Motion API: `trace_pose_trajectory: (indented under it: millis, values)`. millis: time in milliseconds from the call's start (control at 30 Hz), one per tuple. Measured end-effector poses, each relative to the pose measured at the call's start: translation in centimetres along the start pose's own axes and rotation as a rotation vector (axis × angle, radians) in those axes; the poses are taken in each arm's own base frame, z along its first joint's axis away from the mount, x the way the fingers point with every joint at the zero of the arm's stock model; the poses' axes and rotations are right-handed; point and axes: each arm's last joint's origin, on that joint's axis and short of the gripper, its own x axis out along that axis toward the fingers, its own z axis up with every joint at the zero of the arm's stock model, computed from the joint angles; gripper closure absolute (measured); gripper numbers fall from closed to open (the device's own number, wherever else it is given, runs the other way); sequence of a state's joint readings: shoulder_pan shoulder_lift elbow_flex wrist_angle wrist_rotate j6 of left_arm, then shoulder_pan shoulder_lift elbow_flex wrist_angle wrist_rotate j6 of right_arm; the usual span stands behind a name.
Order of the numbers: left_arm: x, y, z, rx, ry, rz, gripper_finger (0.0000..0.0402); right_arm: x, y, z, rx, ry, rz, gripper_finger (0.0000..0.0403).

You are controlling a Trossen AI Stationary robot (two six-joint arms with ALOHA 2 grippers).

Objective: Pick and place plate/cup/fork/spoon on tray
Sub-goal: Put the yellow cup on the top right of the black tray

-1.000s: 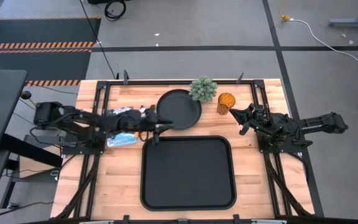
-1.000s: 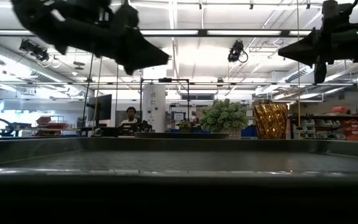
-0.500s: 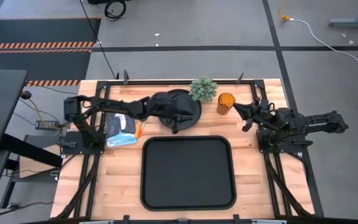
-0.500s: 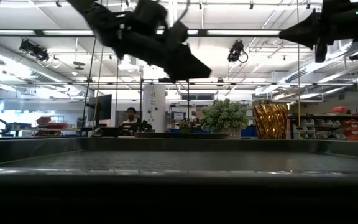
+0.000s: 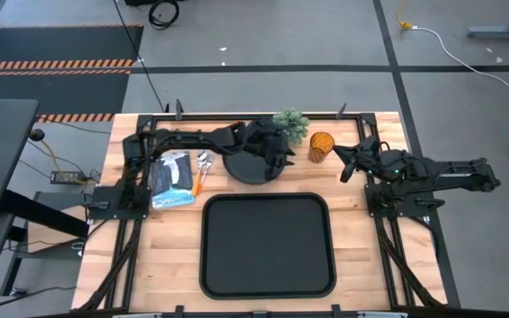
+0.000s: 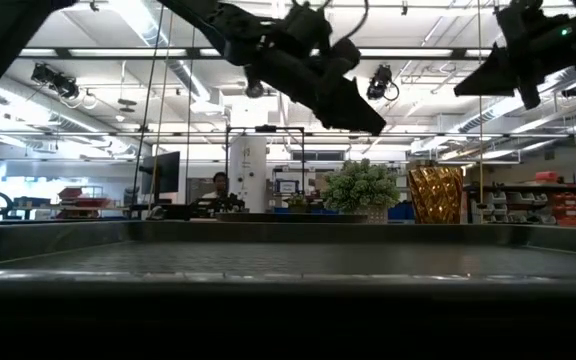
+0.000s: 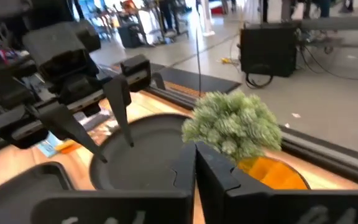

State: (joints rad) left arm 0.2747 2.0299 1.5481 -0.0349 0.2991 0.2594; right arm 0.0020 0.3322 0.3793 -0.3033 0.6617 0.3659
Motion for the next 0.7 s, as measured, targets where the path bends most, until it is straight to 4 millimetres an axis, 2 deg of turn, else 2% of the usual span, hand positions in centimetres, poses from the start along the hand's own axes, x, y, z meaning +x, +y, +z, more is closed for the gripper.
trace_pose_trajectory:
  millis: [200, 367, 467, 600, 700]
  values:
    - [2.1, 1.5, 1.2, 0.038, 0.033, -0.011, 0.0226, 0.3, 0.0, -0.3, 0.014, 0.023, -0.020, 0.0375]
    - [3.4, 2.0, 1.0, 0.091, 0.061, -0.011, 0.0236, 0.6, -0.1, -0.9, 0.045, 0.082, -0.045, 0.0374]
    - [3.4, 2.1, 0.8, 0.110, 0.081, -0.005, 0.0242, 0.8, -0.4, -1.0, 0.041, 0.166, -0.118, 0.0374]
    - [2.8, 3.2, 0.3, 0.091, 0.113, 0.013, 0.0253, 1.3, -1.0, -0.2, 0.030, 0.304, -0.324, 0.0374]
    - [2.0, 3.9, 0.6, 0.072, 0.110, 0.032, 0.0261, 2.3, -1.3, 1.2, 0.039, 0.332, -0.434, 0.0374]
